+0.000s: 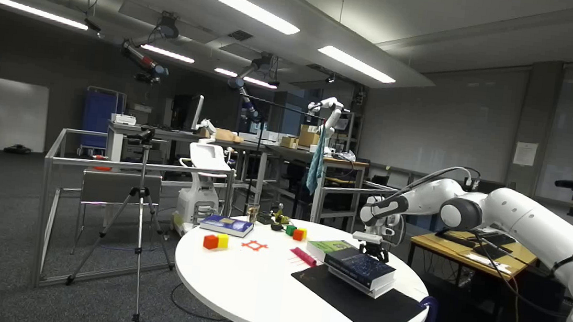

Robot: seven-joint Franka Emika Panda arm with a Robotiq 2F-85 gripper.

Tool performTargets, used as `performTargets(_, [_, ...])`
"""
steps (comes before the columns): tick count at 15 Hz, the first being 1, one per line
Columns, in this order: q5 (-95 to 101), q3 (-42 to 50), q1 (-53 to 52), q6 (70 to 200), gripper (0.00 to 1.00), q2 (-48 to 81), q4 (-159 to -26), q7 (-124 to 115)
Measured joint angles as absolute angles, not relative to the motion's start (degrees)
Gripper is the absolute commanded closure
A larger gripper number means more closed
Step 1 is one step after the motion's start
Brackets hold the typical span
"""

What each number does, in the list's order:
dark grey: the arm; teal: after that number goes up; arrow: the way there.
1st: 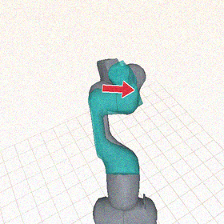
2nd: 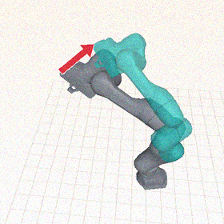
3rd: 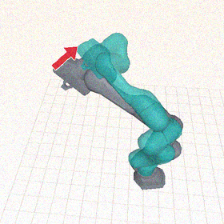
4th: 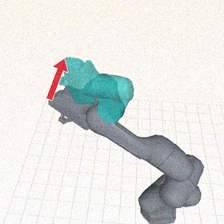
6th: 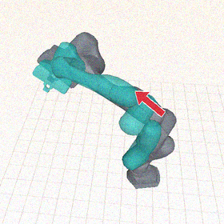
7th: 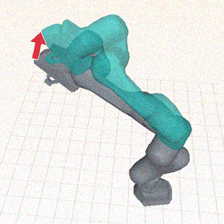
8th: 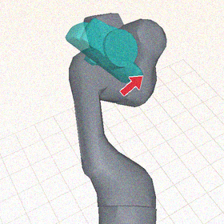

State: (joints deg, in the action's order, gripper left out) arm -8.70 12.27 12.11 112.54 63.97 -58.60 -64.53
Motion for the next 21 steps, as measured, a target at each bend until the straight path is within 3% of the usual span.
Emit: performTargets(21, [-8.9, 12.3, 8.1, 125.5, 0.0, 58.4, -72.4, -63.0])
